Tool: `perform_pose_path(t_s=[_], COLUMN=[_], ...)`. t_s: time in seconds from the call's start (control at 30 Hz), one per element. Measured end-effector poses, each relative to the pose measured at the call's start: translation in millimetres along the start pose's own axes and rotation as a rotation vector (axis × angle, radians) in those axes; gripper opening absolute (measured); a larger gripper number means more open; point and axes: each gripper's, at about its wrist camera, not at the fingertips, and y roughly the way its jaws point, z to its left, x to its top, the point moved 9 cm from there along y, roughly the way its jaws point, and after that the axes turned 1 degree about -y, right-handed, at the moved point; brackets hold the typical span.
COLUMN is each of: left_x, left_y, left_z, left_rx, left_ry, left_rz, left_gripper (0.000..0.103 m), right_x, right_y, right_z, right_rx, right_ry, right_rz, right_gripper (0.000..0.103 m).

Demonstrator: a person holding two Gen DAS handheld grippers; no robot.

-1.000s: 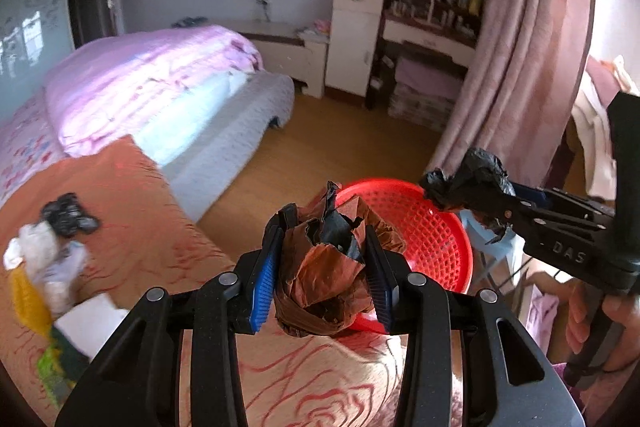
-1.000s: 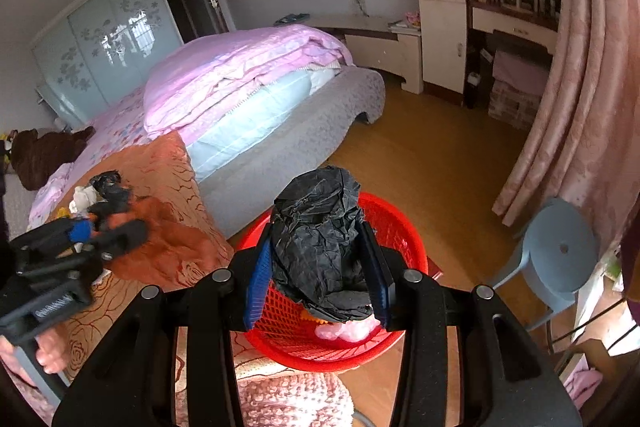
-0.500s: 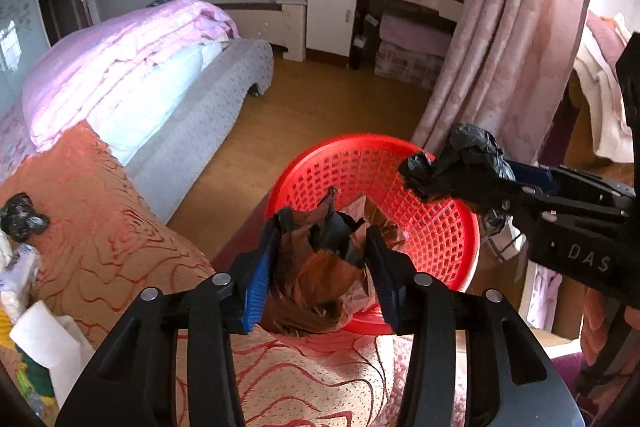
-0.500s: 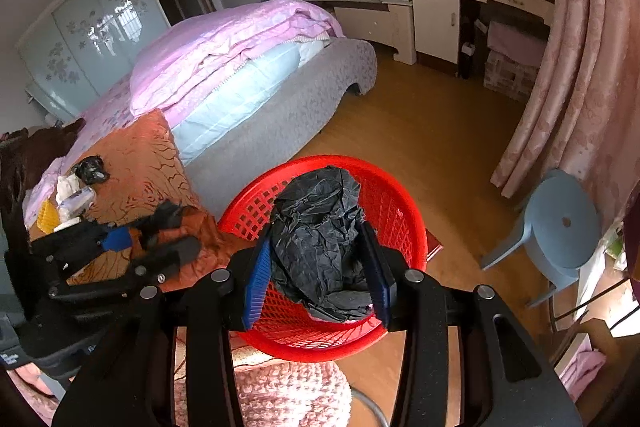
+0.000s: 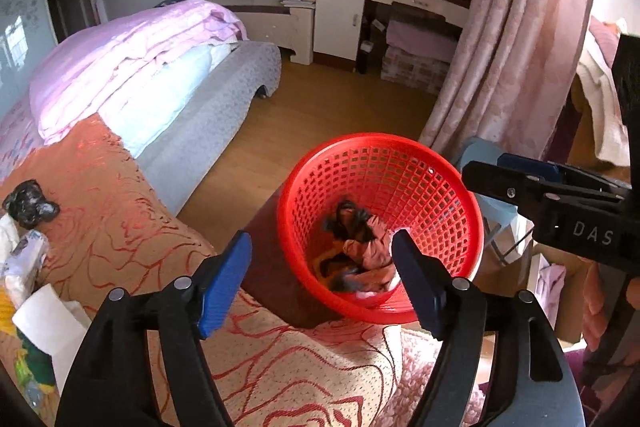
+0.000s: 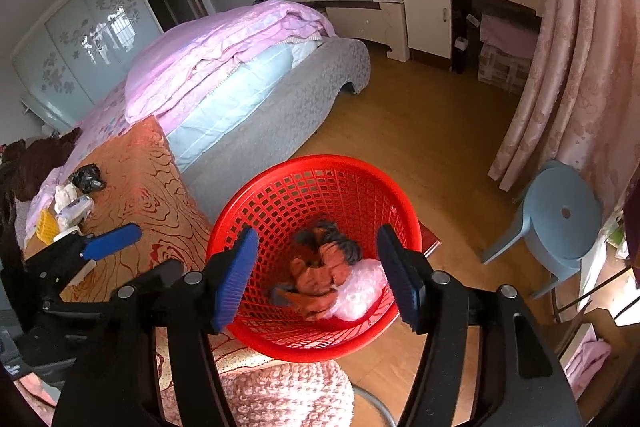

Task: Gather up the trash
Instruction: 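Move both tools over the red basket and release the brown paper and black bag, then return both open tools to the trash on the bed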

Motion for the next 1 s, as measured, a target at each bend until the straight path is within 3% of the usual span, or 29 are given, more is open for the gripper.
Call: perform_pose_path(t_s=[0.3, 0.37, 0.6, 1.0], left_x=[1.6, 1.9, -5.9, -33.1], left_y=[-26.2, -34.0, -63.0, -137.9], left_z=[16.2, 22.9, 50.7, 169.9], left_rx=[0.061, 0.083, 0.171, 0.386], left_ry=[-0.024, -0.031, -0.057, -0.254], left_rz=[-0.062, -0.078, -0.119, -0.188], left_gripper=[0.071, 0.072, 0.074, 0.074], right_x=[-0.6, 0.2, -4.3, -14.2], right_y=[-3.0, -4.6, -5.5, -5.1], right_z=[3.6, 5.6, 24.7, 59.8], right_rx=[-0.004, -0.001, 0.024, 0.043], right_ry=[-0.018, -0.022, -0.073, -0.155], right_rz=[-0.017, -0.029, -0.040, -0.037], right_gripper=[0.062, 0.066, 0.068, 0.069])
